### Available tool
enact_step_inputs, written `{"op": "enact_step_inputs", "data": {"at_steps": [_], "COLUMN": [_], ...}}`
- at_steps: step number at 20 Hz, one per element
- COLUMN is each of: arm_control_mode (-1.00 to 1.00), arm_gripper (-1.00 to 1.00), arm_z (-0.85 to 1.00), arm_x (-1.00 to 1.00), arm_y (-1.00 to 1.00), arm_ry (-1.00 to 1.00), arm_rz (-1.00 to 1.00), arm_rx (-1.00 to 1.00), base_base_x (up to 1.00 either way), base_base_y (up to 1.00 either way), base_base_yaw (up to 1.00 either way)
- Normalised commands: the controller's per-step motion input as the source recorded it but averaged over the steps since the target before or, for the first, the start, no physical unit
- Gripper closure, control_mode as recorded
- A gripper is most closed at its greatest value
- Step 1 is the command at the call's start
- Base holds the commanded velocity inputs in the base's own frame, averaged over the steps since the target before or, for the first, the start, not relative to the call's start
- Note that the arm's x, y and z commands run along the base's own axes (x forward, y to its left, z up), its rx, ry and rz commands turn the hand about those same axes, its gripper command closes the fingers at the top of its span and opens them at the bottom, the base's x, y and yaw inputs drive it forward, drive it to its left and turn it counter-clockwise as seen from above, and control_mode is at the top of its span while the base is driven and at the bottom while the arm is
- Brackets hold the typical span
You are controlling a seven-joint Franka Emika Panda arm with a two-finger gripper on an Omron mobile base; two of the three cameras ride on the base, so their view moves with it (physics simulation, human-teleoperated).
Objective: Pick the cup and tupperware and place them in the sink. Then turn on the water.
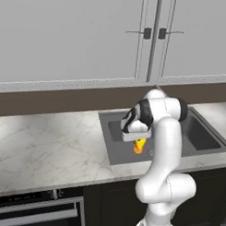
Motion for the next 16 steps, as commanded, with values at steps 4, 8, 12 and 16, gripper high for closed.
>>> {"op": "enact_step_inputs", "data": {"at_steps": [4, 8, 12, 16], "arm_control_mode": [-1.0, -1.0, -1.0, -1.0], "arm_gripper": [1.0, 1.0, 1.0, 1.0], "arm_z": [-0.38, -0.34, -0.38, -0.39], "arm_x": [0.29, 0.35, 0.34, 0.28], "arm_y": [0.0, 0.0, 0.0, 0.0], "arm_ry": [0.0, 0.0, 0.0, 0.0], "arm_rz": [0.0, 0.0, 0.0, 0.0], "arm_rx": [0.0, 0.0, 0.0, 0.0], "base_base_x": [0.0, 0.0, 0.0, 0.0], "base_base_y": [0.0, 0.0, 0.0, 0.0], "base_base_yaw": [0.0, 0.0, 0.0, 0.0]}}
